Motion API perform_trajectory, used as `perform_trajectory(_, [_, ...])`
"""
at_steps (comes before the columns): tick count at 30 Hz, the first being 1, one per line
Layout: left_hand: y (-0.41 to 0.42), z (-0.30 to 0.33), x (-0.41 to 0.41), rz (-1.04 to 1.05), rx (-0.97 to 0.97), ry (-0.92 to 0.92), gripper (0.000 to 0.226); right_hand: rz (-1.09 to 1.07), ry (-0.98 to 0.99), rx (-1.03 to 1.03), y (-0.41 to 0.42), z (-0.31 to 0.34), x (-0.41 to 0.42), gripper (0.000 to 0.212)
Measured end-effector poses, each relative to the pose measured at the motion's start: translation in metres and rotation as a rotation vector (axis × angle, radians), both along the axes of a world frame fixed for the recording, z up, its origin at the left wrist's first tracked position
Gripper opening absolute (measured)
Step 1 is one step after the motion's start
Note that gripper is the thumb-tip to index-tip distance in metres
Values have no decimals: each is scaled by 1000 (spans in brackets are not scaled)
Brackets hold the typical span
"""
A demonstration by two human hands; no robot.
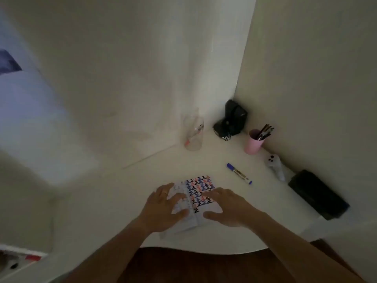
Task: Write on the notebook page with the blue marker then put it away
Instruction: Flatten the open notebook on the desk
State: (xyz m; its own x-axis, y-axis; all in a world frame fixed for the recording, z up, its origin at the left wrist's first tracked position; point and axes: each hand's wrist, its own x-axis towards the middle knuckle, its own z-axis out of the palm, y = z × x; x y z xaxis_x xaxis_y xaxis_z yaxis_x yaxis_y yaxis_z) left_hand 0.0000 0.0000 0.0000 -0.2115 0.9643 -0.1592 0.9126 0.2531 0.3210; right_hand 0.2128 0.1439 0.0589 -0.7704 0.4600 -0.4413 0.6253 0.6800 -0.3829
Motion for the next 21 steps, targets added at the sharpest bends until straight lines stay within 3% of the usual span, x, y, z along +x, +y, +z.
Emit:
perform_trajectory(4, [7,-75,6,41,22,60,65,-75,-3,77,16,-84,9,84])
perform_trajectory(10, [15,-157,21,128,145,124,71,-165,112,308,15,-197,6,82])
perform_trajectory(21, [12,-181,27,203,253,140,71,-228,285,490,7,-244,7,77])
